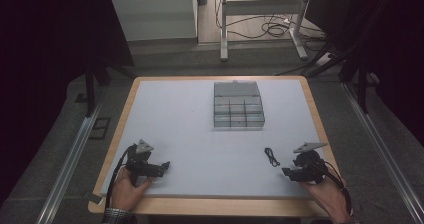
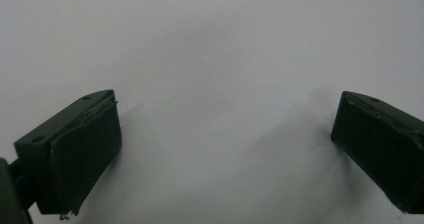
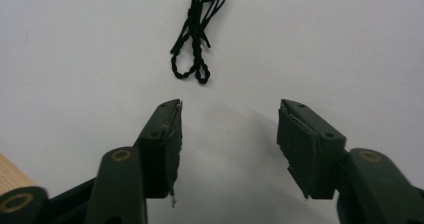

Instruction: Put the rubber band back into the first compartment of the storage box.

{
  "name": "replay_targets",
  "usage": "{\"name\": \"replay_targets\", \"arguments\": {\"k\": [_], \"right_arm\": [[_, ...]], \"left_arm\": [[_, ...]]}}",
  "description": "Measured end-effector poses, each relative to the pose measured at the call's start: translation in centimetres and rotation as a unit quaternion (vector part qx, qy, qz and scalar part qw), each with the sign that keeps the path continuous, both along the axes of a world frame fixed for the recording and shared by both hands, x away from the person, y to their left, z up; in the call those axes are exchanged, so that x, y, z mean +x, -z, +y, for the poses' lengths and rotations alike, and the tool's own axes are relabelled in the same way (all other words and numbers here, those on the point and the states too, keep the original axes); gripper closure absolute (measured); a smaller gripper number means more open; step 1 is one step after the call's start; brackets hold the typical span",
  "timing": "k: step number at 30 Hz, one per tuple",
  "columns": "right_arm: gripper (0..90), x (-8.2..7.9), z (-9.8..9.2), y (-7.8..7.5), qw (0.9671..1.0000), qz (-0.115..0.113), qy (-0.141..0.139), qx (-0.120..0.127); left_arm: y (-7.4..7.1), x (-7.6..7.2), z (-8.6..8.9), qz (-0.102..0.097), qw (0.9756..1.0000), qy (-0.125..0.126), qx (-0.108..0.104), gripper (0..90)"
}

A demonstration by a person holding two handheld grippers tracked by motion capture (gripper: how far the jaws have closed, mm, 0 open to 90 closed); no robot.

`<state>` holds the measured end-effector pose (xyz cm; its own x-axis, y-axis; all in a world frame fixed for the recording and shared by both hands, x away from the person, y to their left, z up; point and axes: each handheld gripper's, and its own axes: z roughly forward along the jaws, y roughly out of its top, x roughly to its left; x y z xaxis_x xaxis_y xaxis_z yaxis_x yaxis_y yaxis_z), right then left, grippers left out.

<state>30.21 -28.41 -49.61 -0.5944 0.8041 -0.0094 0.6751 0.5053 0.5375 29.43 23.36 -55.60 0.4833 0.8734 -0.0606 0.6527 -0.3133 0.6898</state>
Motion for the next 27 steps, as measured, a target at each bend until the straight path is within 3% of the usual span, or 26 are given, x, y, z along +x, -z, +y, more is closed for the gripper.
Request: {"name": "replay_targets", "arguments": {"k": [5, 6, 18, 27], "right_arm": [[46.5, 0.4, 0.3, -0.3, 0.9998, 0.013, -0.011, 0.007], [47.2, 0.7, 0.5, -0.4, 0.9995, 0.026, -0.019, 0.005], [56.1, 2.0, 1.9, -1.1, 0.9969, 0.063, -0.041, -0.022], [63.5, 3.1, 3.0, -1.8, 0.9926, 0.093, -0.062, -0.049]], "left_arm": [[0.0, 0.0, 0.0, 0.000, 1.0000, 0.000, 0.000, 0.0], [0.0, 0.0, 0.0, 0.000, 1.0000, 0.000, 0.000, 0.0], [0.0, 0.0, 0.0, 0.000, 1.0000, 0.000, 0.000, 0.0], [0.0, 0.0, 0.0, 0.000, 1.0000, 0.000, 0.000, 0.0]]}}
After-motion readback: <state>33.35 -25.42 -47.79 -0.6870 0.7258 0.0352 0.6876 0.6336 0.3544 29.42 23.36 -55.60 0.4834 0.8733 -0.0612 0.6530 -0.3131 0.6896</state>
